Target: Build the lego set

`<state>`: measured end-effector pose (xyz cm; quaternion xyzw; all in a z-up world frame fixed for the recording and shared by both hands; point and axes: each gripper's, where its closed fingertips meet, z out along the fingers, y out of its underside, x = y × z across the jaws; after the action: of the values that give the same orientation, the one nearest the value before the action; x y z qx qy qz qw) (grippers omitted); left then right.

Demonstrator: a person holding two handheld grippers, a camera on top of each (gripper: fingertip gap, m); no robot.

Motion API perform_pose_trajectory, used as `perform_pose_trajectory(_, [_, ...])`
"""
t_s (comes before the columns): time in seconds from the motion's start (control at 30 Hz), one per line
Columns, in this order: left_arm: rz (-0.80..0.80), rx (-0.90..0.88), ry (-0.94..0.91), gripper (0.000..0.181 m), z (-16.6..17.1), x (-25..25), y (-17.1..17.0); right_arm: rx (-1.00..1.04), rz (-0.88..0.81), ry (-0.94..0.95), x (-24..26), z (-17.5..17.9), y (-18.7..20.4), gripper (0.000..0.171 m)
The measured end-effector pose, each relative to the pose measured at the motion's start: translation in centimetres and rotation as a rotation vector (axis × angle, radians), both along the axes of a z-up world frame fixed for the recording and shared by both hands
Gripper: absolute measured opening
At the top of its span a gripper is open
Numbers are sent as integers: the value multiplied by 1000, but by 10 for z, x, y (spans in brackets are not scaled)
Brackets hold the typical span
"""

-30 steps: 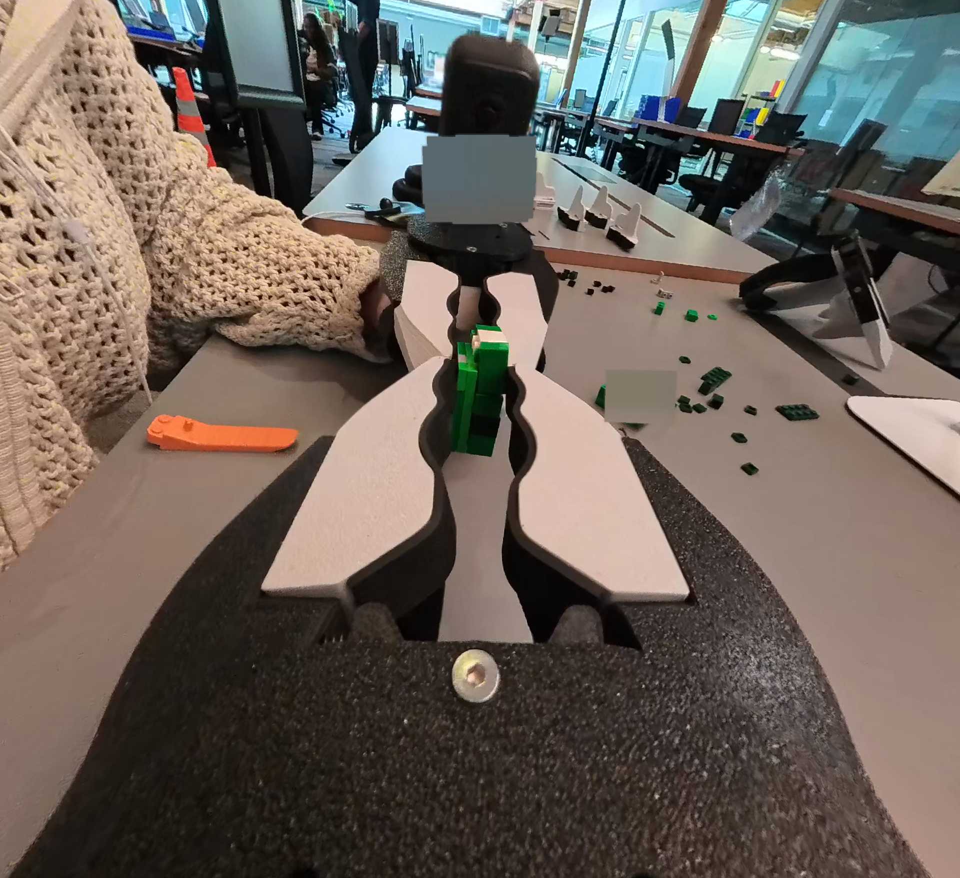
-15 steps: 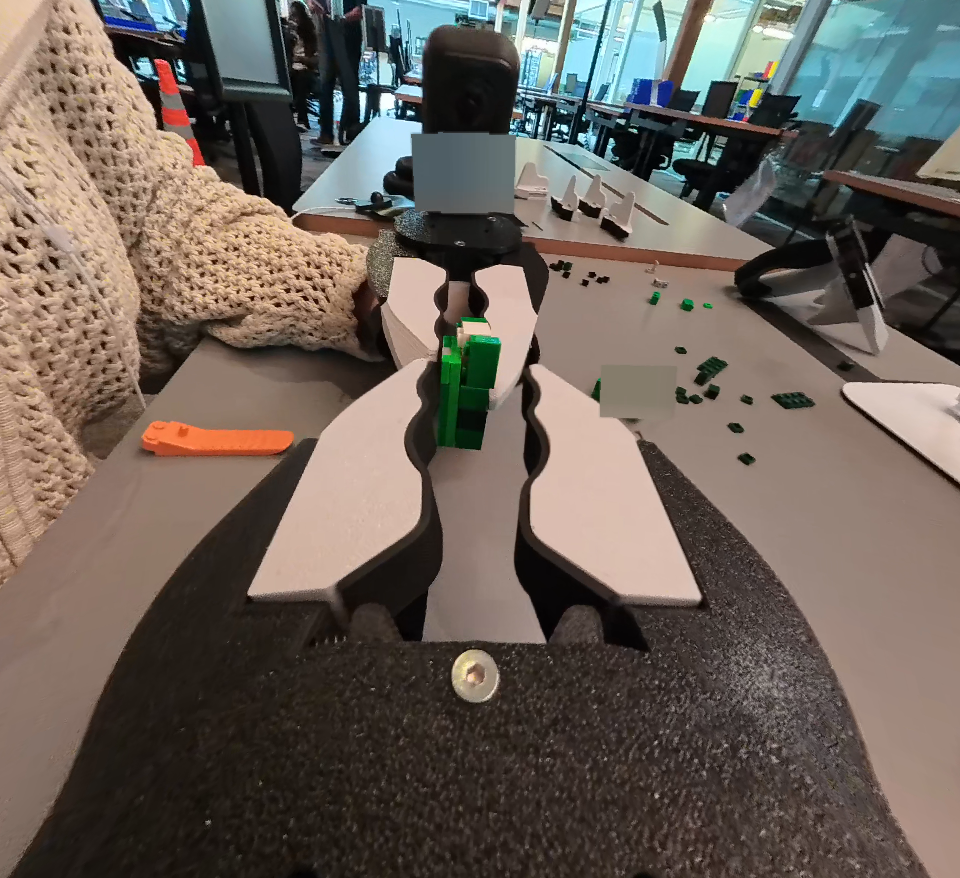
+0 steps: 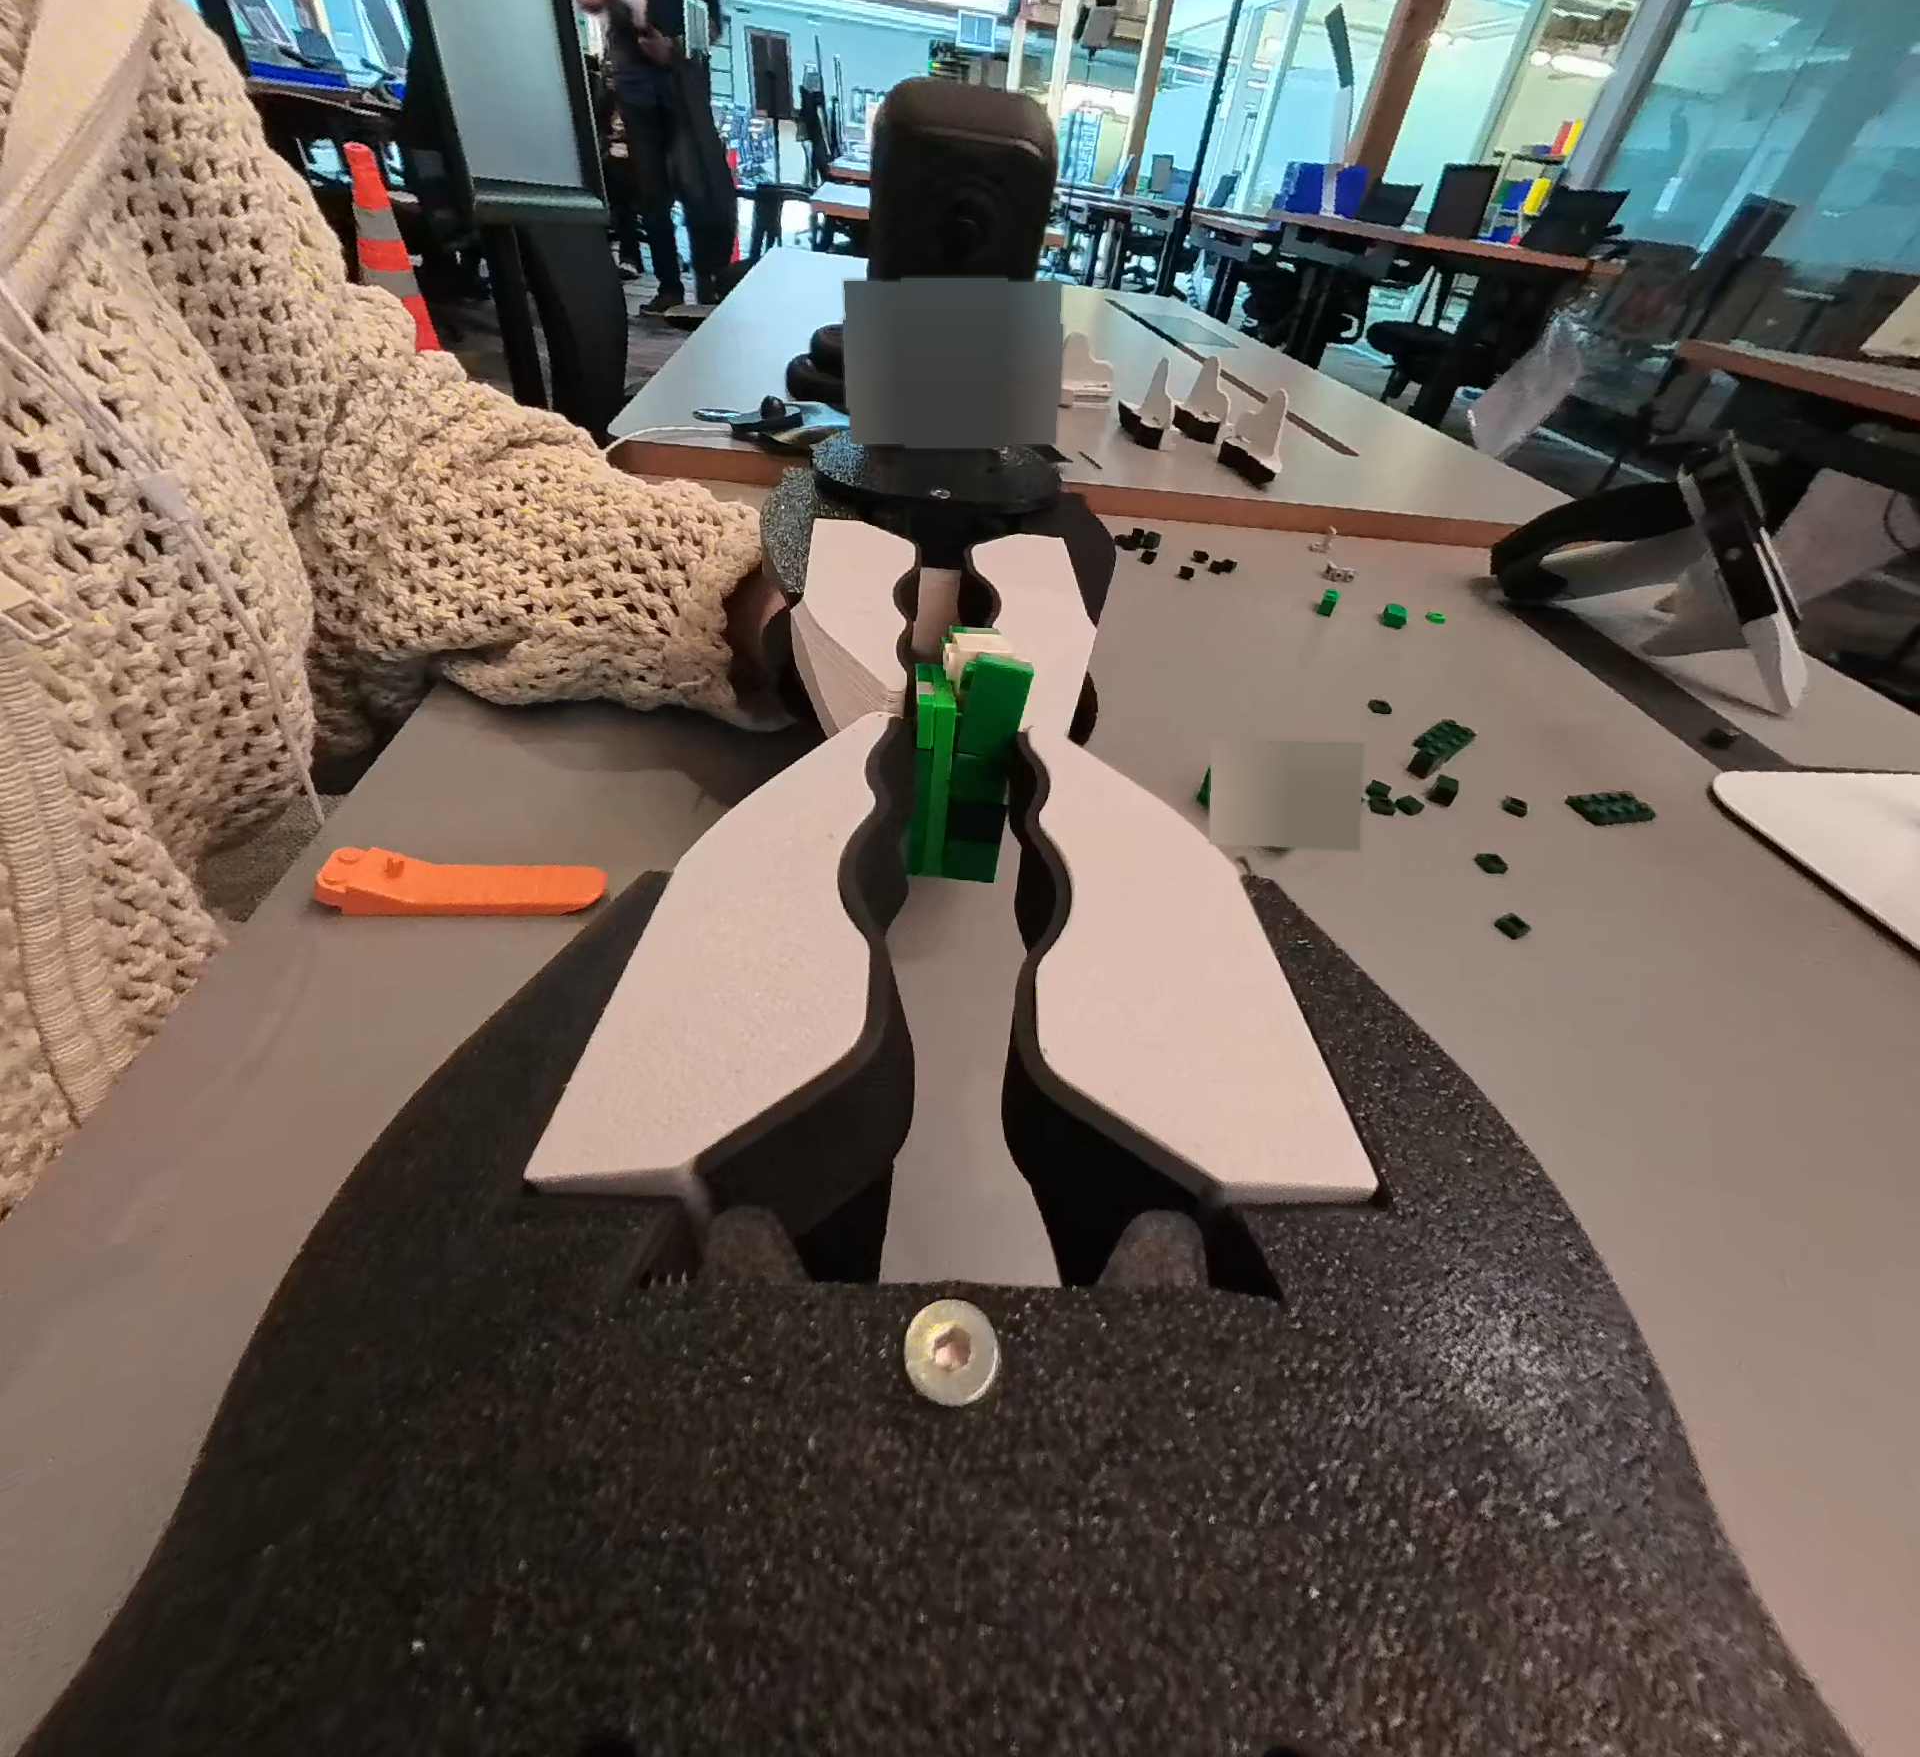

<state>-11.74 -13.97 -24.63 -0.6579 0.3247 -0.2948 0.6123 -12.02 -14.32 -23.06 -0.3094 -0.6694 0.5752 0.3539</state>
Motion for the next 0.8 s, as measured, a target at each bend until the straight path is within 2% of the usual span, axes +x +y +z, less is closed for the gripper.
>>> perform_pose_trajectory(0.13, [-24, 2, 23, 17, -2, 4, -2, 15, 44, -22, 4, -2, -3, 17])
perform_pose_trajectory(0.33, [-43, 23, 90, 17, -8, 9, -5, 149, 67, -3, 10, -6, -8, 17])
perform_pose_trajectory(0.63, [110, 159, 371, 17, -13, 2, 4, 294, -12, -3, 9, -9, -2, 19])
perform_pose_trajectory(0.8, [141, 157, 462, 17, -22, 1, 8, 365, -44, -33, 8, -15, 3, 33])
